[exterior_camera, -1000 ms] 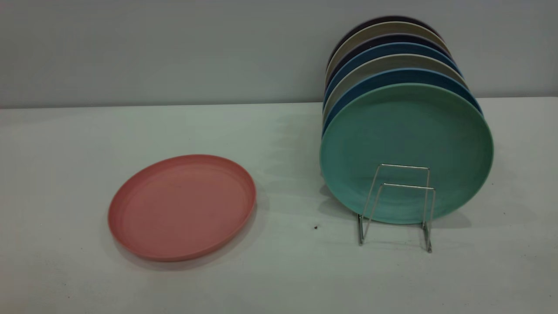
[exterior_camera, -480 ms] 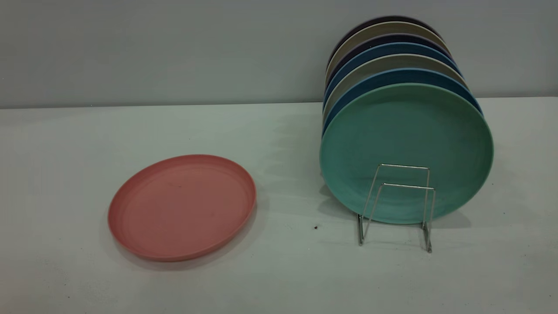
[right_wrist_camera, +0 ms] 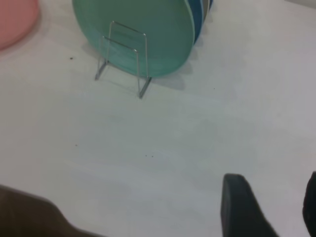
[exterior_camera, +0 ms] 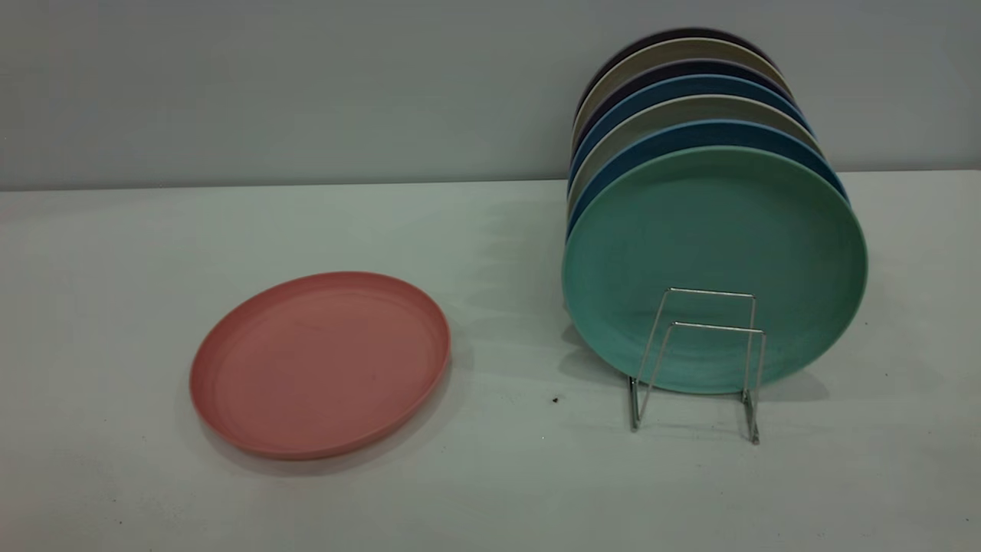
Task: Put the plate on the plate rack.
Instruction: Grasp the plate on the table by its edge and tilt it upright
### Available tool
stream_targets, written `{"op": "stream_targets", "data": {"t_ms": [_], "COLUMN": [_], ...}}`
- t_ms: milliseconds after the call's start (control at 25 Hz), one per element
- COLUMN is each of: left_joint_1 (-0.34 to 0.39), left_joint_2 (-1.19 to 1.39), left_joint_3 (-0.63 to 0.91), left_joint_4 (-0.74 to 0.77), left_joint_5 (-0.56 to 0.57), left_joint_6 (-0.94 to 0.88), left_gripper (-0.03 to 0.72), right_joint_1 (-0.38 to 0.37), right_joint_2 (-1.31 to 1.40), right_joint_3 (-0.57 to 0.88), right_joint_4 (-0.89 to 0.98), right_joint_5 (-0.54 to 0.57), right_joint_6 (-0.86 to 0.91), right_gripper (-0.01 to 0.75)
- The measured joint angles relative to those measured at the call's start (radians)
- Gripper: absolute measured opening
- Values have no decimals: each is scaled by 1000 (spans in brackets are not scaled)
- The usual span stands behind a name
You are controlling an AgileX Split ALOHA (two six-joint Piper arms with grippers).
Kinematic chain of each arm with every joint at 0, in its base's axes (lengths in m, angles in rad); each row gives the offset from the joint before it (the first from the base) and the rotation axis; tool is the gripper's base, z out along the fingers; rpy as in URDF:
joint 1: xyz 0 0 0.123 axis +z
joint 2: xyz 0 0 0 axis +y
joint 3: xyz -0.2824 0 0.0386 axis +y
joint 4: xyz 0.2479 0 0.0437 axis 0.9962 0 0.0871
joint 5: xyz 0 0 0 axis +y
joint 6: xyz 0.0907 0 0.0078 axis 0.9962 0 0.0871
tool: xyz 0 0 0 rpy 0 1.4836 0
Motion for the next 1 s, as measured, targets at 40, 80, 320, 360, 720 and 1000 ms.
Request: {"op": "stream_targets", "data": {"t_ms": [40, 80, 320, 360, 720, 1000], "left_joint_1": [0, 0, -2, -10, -42, -42], "left_joint_2": [0, 0, 72, 109, 726, 1173], "left_joint_3": [-5, -9, -15, -15, -15, -38], "left_joint_4": [-15, -31, -81, -81, -38, -35], "left_joint_5": [-29, -54, -207, -224, -379, -633], "left_joint_6": [-1, -1, -1, -5, -18, 26], "left_gripper": [497, 497, 497, 497, 497, 494], "right_joint_1": [0, 0, -4, -5, -5, -7], "right_joint_2": [0, 0, 0, 4, 415, 956], "right_joint_3": [0, 0, -3, -7, 47, 57], "right_joint_4": [0, 3, 21, 10, -240, -352], "right_joint_5": [0, 0, -31, -59, -482, -805], "right_joint_6": [0, 0, 17, 40, 511, 658], "right_gripper": [317, 313, 298, 297, 297, 297]}}
